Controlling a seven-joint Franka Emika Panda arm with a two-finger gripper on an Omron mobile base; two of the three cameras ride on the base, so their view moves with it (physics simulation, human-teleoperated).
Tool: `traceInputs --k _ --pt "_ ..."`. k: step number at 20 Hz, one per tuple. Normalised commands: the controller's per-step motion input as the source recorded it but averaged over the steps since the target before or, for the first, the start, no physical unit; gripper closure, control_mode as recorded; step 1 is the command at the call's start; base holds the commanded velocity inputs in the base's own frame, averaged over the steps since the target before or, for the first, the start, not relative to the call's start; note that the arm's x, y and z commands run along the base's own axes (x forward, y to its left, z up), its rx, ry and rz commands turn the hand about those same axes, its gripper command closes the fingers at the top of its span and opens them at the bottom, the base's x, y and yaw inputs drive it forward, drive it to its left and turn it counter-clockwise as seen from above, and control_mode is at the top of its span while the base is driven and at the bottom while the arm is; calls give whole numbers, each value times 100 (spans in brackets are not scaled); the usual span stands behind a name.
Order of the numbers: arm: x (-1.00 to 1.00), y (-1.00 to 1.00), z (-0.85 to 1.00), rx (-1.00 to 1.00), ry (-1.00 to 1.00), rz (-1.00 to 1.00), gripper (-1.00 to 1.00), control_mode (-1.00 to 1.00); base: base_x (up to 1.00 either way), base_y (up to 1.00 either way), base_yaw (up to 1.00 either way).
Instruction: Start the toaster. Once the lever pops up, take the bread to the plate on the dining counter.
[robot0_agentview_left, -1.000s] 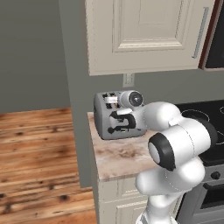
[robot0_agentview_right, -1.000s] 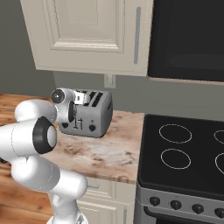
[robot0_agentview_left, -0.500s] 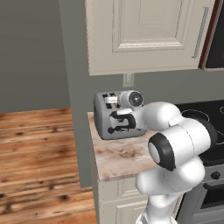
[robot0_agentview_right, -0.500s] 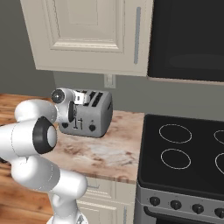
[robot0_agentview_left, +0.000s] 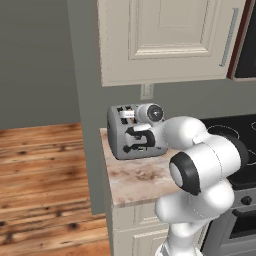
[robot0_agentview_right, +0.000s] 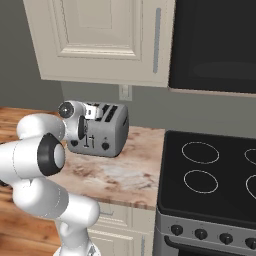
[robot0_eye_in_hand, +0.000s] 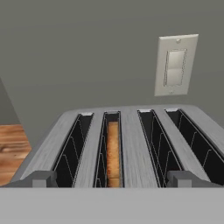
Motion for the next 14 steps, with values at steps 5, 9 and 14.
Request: traceInputs --k 5,9,14 --pt "0 0 0 0 0 0 -100 -100 0 0 0" --pt "0 0 0 0 0 0 -100 -100 0 0 0" --pt "0 0 0 0 0 0 -100 -100 0 0 0"
